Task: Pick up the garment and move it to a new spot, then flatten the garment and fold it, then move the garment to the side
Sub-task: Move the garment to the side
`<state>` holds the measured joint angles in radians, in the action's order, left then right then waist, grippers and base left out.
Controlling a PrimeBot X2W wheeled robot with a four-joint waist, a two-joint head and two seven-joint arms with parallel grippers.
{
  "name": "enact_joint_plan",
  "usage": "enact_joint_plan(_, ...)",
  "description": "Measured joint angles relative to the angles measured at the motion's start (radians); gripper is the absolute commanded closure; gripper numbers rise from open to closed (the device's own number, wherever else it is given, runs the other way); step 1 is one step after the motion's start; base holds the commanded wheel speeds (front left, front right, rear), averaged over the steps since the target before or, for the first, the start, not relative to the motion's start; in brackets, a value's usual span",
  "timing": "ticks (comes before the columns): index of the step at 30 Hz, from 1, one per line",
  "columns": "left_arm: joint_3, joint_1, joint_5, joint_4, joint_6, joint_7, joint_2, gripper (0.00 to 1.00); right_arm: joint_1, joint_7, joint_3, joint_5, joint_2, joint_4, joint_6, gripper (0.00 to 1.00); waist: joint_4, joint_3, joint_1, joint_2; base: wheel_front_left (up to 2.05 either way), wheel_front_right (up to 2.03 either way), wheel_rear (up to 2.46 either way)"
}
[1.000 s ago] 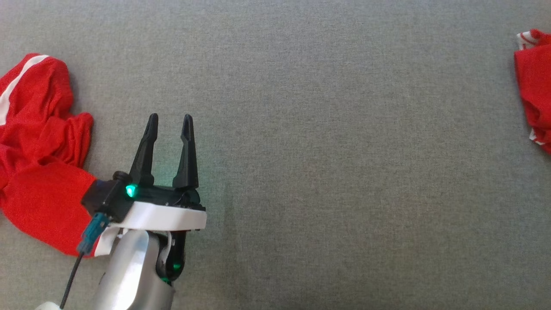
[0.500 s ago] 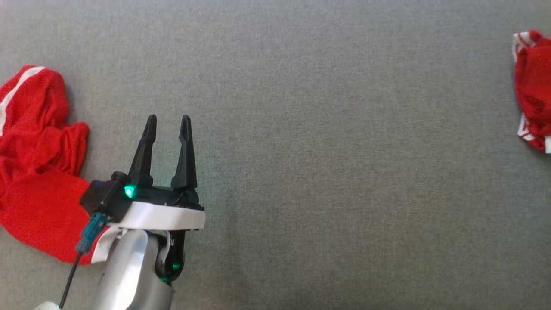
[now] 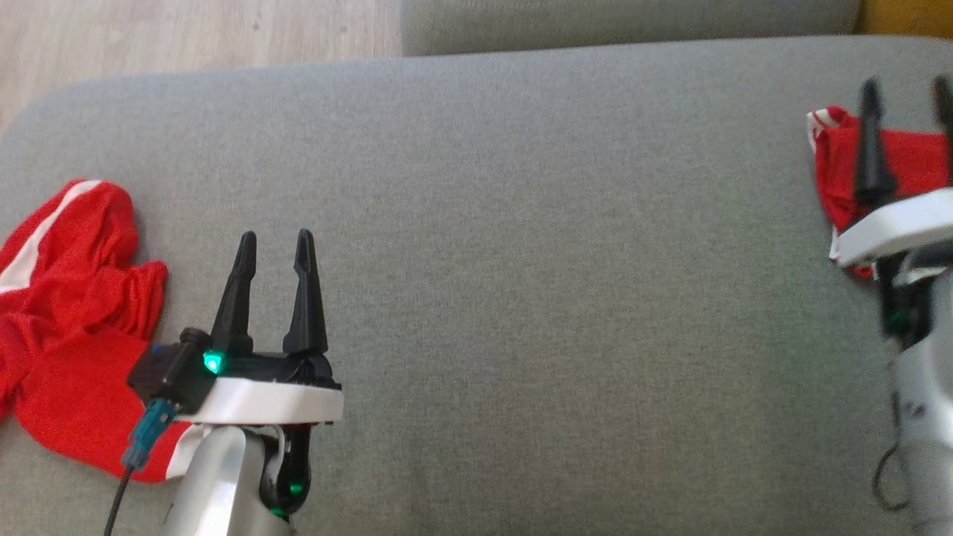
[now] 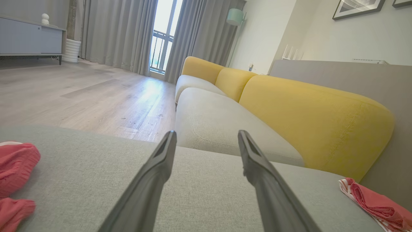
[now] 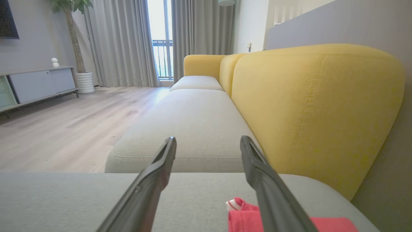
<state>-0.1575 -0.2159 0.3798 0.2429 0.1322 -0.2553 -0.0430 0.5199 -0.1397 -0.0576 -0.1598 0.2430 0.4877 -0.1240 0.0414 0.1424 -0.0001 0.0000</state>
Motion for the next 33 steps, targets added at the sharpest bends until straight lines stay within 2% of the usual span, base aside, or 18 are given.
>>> enact_joint_plan(8,0.003,0.061,-0.011,-0.005,0.0,0.0,0.0,0.0,-0.207,-0.007,0.019,-0.016,-0.128,-0.136,0.0,0.0,-0.004,-0.061,-0.0001,0.0,0.0,0.0,0.0)
enact_joint_plan(11,0.002,0.096,-0.01,-0.005,0.0,0.0,-0.001,0.0,-0.286,-0.029,0.024,-0.013,-0.156,-0.164,0.0,0.0,-0.006,-0.075,-0.0001,0.0,0.0,0.0,0.0)
enact_joint_plan(23,0.008,0.145,0.002,-0.026,0.0,0.0,-0.001,0.0,-0.414,-0.084,0.014,-0.015,-0.191,-0.187,0.0,0.0,-0.006,-0.104,0.0001,0.0,0.0,0.0,0.0)
enact_joint_plan(33,0.007,0.145,0.002,-0.025,0.0,0.0,-0.001,0.0,-0.426,-0.098,0.024,-0.017,-0.195,-0.168,0.0,0.0,-0.003,-0.106,0.0002,0.0,0.0,0.0,0.0)
